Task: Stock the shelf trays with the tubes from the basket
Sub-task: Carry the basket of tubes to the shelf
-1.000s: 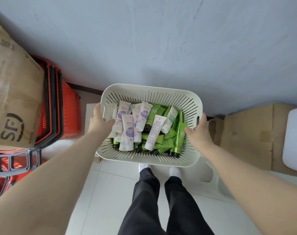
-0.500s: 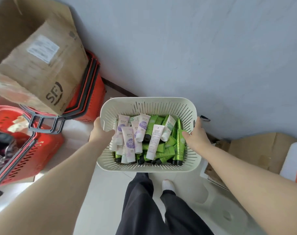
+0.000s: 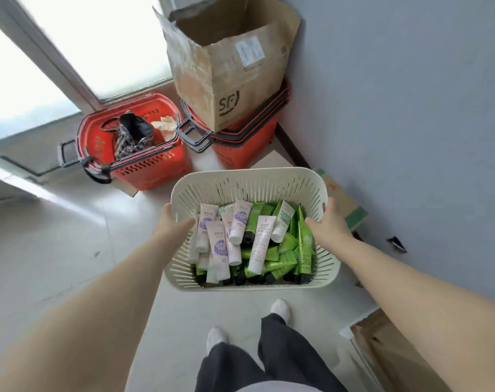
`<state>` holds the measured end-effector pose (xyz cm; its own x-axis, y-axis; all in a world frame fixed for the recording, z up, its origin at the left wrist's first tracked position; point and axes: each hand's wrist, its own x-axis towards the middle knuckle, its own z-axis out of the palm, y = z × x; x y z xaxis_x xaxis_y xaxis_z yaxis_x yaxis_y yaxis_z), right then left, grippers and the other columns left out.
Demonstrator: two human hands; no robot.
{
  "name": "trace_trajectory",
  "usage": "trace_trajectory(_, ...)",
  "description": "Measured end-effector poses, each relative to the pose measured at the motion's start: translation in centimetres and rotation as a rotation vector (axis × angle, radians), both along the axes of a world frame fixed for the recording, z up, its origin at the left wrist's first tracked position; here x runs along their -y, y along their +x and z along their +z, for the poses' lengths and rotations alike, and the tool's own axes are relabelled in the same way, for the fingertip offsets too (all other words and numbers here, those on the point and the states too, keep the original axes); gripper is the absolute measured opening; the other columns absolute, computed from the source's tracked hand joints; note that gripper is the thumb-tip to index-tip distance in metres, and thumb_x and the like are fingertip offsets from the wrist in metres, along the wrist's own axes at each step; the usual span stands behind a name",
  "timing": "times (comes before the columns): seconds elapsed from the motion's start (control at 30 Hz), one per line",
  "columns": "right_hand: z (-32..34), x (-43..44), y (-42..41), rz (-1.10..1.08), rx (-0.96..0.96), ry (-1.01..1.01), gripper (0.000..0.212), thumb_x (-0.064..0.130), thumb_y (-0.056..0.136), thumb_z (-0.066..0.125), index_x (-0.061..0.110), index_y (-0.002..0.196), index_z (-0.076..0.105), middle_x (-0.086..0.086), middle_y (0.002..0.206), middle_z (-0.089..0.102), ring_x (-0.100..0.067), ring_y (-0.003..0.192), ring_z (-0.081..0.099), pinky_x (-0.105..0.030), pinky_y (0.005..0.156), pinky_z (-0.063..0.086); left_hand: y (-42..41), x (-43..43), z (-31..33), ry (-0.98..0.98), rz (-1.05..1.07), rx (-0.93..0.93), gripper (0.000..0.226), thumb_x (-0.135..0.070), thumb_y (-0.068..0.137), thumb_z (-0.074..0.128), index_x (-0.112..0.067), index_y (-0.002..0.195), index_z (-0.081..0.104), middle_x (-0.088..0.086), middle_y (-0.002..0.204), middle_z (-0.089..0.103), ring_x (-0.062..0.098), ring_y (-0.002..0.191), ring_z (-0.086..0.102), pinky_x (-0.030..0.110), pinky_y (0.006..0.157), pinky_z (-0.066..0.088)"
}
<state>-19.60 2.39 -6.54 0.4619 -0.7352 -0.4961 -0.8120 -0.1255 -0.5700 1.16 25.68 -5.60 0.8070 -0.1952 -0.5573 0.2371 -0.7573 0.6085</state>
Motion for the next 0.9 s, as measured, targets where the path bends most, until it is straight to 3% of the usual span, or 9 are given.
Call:
trace_trajectory(0.17, 0.6, -7.6, 1.4, 0.116, 0.046, 0.045, 0.059, 0.026, 0.091, 0.056, 0.023, 0.139, 0.022, -0.012, 0.130, 0.052, -0.032, 0.109, 0.056, -0.048, 0.093, 0.048, -1.4, -10.8, 0.4, 0.009, 0.128, 0.003, 0.073, -0.029, 0.087, 0.062, -0.027, 0.149, 0.023, 0.003, 0.137, 0.050, 0.033, 0.111, 0.058, 0.051, 0.095, 0.049)
trace_trajectory(0.3, 0.9, -14.3, 1.8, 0.172, 0.089, 0.055, 0.056, 0.027, 0.089, 0.055, 0.026, 0.138, 0.028, -0.006, 0.131, 0.052, -0.029, 0.111, 0.055, -0.046, 0.093, 0.046, -2.8, -19.8, 0.6, -0.042, 0.219, 0.001, 0.067, -0.038, 0.084, 0.063, -0.030, 0.143, 0.033, 0.002, 0.130, 0.055, 0.030, 0.110, 0.058, 0.047, 0.093, 0.049)
trace_trajectory(0.43, 1.5, -22.0, 2.2, 0.231, 0.123, 0.069, 0.045, 0.026, 0.090, 0.055, 0.025, 0.132, 0.038, -0.002, 0.122, 0.057, -0.025, 0.102, 0.057, -0.037, 0.079, 0.047, -5.0, -29.3, 0.9, -0.067, 0.289, -0.042, 0.070, -0.042, 0.077, 0.064, -0.029, 0.140, 0.036, 0.006, 0.131, 0.057, 0.034, 0.117, 0.057, 0.051, 0.093, 0.048)
trace_trajectory(0.5, 1.7, -25.7, 2.3, 0.276, 0.133, 0.070, 0.041, 0.027, 0.090, 0.054, 0.026, 0.128, 0.041, -0.001, 0.118, 0.059, -0.024, 0.098, 0.059, -0.038, 0.079, 0.049, -6.4, -34.0, 1.0, -0.062, 0.339, -0.066, 0.070, -0.045, 0.076, 0.065, -0.029, 0.138, 0.037, 0.007, 0.132, 0.056, 0.034, 0.117, 0.057, 0.047, 0.087, 0.051)
trace_trajectory(0.57, 1.7, -29.2, 2.1, 0.323, 0.134, 0.067, 0.040, 0.027, 0.091, 0.054, 0.025, 0.128, 0.042, -0.001, 0.112, 0.061, -0.023, 0.093, 0.059, -0.037, 0.076, 0.049, -8.1, -38.1, 0.9, -0.059, 0.382, -0.058, 0.066, -0.044, 0.078, 0.065, -0.029, 0.136, 0.040, 0.006, 0.130, 0.056, 0.033, 0.114, 0.058, 0.041, 0.078, 0.052)
trace_trajectory(0.73, 1.2, -37.3, 1.2, 0.477, 0.088, 0.089, 0.043, 0.025, 0.093, 0.053, 0.026, 0.133, 0.037, -0.003, 0.114, 0.061, -0.026, 0.097, 0.059, -0.041, 0.085, 0.048, -13.9, -47.3, 0.5, -0.026, 0.529, -0.010, 0.054, -0.046, 0.080, 0.066, -0.031, 0.127, 0.044, 0.001, 0.117, 0.059, 0.031, 0.109, 0.058, 0.051, 0.095, 0.048)
trace_trajectory(0.9, 1.3, -44.8, -0.6, 0.651, 0.081, 0.093, 0.047, 0.024, 0.094, 0.054, 0.023, 0.137, 0.034, -0.001, 0.106, 0.058, -0.025, 0.089, 0.061, -0.041, 0.078, 0.052, -21.3, -54.8, 0.6, -0.025, 0.671, 0.046, 0.044, -0.042, 0.082, 0.067, -0.027, 0.119, 0.049, 0.000, 0.106, 0.060, 0.029, 0.093, 0.059, 0.044, 0.086, 0.051)
